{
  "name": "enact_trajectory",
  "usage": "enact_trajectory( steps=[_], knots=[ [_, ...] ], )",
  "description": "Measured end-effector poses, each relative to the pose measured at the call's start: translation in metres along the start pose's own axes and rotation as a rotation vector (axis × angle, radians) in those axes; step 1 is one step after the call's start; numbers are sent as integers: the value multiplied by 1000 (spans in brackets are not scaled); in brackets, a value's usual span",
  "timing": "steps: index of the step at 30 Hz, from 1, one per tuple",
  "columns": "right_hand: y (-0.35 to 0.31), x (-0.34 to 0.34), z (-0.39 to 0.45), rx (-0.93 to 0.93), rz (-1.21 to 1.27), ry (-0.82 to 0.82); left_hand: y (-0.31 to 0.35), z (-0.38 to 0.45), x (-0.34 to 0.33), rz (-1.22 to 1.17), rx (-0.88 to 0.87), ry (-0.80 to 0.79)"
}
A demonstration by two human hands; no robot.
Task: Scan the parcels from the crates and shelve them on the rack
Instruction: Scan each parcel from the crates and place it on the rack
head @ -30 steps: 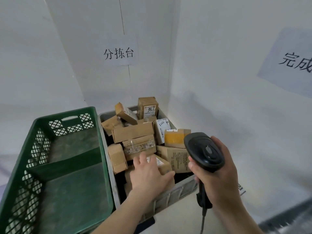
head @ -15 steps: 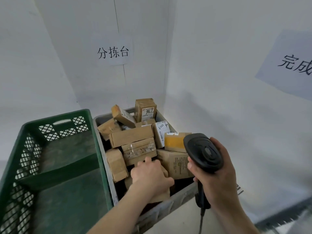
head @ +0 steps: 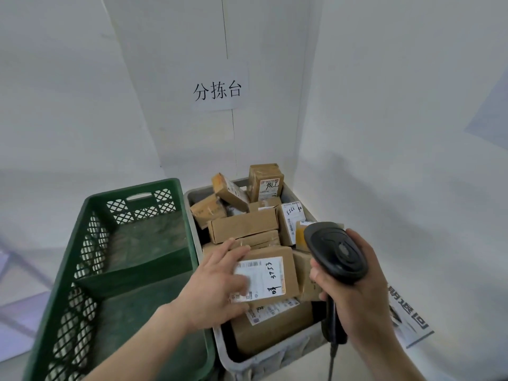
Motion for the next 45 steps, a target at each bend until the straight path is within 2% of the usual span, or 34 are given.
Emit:
enact_trajectory(
  steps=[2,4,8,11,18,24,29,33,35,39,45],
  knots=[
    [0,-2,0,7,-1,-15,-3,0,5,-95,23,155],
    [2,-3,0,6,10,-24,-10,0,10,-212,117,248],
    [4,0,0,-19,37,-33,-30,2,6,-350,314,221],
    [9,3,1,-22,31,-16,-38,6,2,-388,380,173],
    [11,5,3,-4,-2,10,-24,10,-17,-205,365,45],
    [9,5,3,-9,-4,15,-29,6,-33,-354,428,11],
    [9,8,3,-17,-8,10,-43,8,-1,-607,485,166],
    [-7,2,2,16,-20,-31,-49,22,55,-828,455,313],
    [-19,-6,1,52,-49,-79,-48,30,74,-904,434,335],
    [-37,-23,-2,108,-131,-211,-40,47,99,-959,377,330],
    [-51,-26,-3,107,-115,-196,-30,57,119,-953,326,352]
  ],
)
Point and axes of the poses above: each hand's wrist, its own z-axis towards the middle knuckle, its own x-axis out of the back of the hand, y = z × x, the point moved 9 cm from there along z, towards the middle knuckle, and after that the axes turned 12 degrees about -z, right-handed, at the moved point
